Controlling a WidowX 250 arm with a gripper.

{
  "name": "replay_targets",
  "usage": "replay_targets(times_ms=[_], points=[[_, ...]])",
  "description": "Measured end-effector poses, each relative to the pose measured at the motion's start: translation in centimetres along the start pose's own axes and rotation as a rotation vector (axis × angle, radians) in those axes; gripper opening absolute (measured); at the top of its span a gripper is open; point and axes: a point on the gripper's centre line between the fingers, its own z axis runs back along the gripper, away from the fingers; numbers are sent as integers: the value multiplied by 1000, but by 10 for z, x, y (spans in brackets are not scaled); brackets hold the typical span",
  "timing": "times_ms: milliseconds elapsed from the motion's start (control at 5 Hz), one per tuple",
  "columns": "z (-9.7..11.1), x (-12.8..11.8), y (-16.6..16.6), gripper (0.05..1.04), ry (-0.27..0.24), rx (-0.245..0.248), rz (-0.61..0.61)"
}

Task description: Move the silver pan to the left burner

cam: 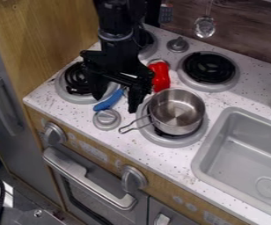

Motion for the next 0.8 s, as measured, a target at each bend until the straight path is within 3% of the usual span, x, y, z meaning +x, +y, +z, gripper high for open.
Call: replay_targets(times_ms=[200, 400, 600, 800], points=[[-7, -5, -1, 996, 31, -2, -3], [-11, 2, -22, 996, 30, -15, -63], [-13, 16, -57, 996, -17, -27, -175], [-18, 35, -97, 996, -84, -82, -245]])
